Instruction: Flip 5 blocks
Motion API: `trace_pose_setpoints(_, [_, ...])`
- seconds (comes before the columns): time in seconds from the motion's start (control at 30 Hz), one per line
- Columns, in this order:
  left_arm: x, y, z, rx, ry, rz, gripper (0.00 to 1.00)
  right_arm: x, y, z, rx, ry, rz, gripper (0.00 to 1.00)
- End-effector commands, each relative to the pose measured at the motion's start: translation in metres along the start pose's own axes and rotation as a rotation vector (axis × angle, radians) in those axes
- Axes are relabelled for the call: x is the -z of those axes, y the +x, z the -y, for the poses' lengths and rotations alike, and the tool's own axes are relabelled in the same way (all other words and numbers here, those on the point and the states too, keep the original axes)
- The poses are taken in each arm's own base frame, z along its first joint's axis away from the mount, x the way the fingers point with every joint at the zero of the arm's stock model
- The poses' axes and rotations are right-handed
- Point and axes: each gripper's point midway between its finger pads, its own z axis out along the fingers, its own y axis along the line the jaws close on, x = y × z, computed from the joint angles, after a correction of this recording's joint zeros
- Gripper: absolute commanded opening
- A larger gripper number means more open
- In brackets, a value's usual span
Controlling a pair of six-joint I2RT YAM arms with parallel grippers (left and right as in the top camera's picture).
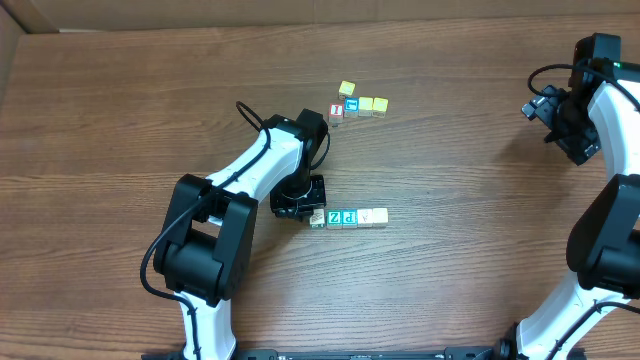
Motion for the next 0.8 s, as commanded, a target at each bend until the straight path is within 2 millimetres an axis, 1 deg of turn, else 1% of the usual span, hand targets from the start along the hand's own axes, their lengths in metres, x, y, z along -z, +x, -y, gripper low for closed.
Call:
trace_pose_setpoints(0.0, [0.0046, 0.0048, 0.0059, -0.034, 0.019, 0.007, 0.04, 0.0150, -0.0083, -0.0021, -0.001, -0.018, 0.041, 1.00])
trace_pose_setpoints(0.67, [0.0048, 0.0059, 0.0083, -0.036, 0.032, 0.001, 0.04, 0.0150, -0.0082, -0.0022, -0.001, -0.018, 0.041, 1.00])
trace_pose_setpoints(0.77, [0.0048, 0.0053, 0.0090, -0.057, 0.036, 0.004, 0.04, 0.0150, -0.0082, -0.0022, -0.001, -0.018, 0.041, 1.00])
